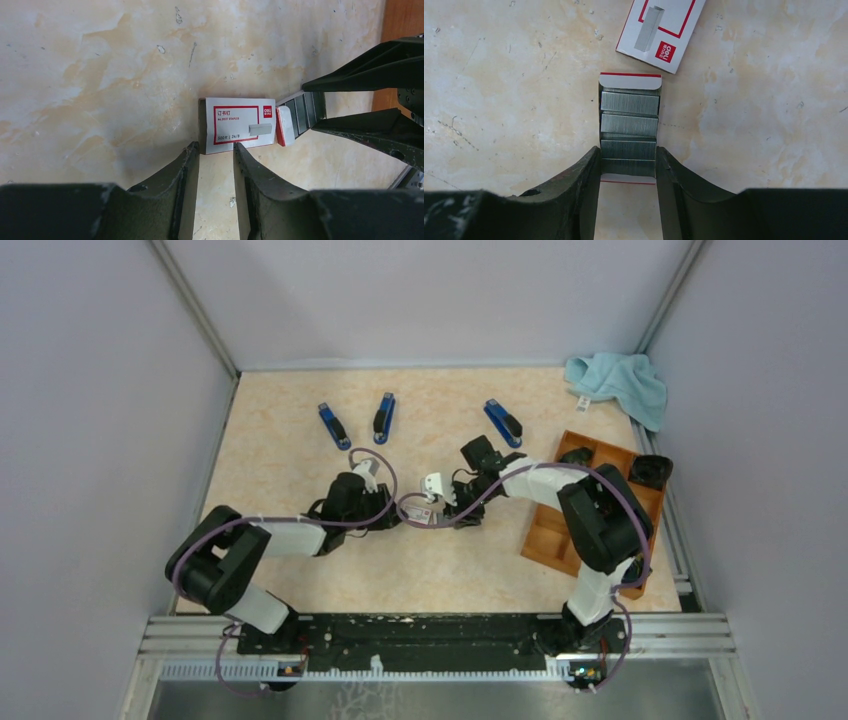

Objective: Unload the staples from the stapler
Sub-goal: Close the staple box at the center of the board.

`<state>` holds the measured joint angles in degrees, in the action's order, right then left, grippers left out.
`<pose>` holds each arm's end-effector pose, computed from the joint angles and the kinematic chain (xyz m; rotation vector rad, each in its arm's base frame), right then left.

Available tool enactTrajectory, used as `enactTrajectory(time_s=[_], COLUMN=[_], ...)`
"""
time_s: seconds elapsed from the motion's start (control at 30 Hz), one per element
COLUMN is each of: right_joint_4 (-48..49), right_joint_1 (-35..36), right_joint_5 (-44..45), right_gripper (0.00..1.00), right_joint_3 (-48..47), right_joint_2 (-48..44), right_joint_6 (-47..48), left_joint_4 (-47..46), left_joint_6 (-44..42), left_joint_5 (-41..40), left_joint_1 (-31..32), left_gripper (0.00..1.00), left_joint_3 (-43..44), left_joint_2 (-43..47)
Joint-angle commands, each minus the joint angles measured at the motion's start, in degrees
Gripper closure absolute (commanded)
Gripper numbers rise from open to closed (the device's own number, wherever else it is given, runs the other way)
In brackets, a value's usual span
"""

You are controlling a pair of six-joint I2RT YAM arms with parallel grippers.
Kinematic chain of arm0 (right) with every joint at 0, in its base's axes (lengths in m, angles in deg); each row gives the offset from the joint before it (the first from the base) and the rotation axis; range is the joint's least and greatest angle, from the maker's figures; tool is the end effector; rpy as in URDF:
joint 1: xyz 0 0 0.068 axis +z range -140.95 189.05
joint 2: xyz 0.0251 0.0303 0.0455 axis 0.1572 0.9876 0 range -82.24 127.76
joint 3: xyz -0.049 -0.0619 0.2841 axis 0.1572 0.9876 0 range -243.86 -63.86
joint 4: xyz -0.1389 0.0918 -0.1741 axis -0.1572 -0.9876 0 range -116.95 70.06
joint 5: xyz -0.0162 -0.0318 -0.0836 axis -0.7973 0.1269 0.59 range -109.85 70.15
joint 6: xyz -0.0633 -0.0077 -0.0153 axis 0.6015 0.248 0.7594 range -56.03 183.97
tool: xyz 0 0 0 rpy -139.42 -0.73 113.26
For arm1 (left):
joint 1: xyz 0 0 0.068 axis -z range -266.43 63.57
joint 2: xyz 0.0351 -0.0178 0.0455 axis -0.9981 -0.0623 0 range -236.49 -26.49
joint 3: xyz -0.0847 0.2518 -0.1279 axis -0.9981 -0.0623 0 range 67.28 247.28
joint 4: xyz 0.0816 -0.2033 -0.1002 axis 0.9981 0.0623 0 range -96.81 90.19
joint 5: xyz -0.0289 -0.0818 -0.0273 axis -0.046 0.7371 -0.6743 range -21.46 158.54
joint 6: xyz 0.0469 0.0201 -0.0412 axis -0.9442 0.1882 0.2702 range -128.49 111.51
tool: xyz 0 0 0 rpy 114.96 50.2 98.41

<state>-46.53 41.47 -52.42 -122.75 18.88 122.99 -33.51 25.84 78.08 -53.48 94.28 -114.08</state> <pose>0.2580 0.1966 0.1798 -1.9525 1.7060 0.6249 0.2247 -0.1559 0.1657 0.0739 2.2797 -0.8307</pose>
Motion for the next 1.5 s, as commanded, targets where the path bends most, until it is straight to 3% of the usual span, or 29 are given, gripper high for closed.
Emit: enactTrajectory(time_s=[0.0, 0.37, 1.47], right_joint_4=[2.0, 3.8, 5.7], right_joint_1=[1.4, 2.0, 2.1], right_joint_5=[2.6, 5.0, 11.2], right_gripper=[0.6, 0.63, 0.64], right_joint_3=[0.4, 0.3, 0.3], right_joint_2=[0.5, 0.7, 0.3], right_joint_6=[-3.2, -6.6, -11.7], left_joint_4=[0.9, 1.7, 3.4], left_joint_6=[-0.1, -0.2, -0.8], left_joint_5=[1.1, 1.8, 1.9], left_joint_1=[-0.3, -0.3, -0.3], left_gripper=[0.63, 0.68, 0.68], left_joint_3=[1.3, 1.6, 2.9], left_joint_2=[-0.8, -1.7, -3.2])
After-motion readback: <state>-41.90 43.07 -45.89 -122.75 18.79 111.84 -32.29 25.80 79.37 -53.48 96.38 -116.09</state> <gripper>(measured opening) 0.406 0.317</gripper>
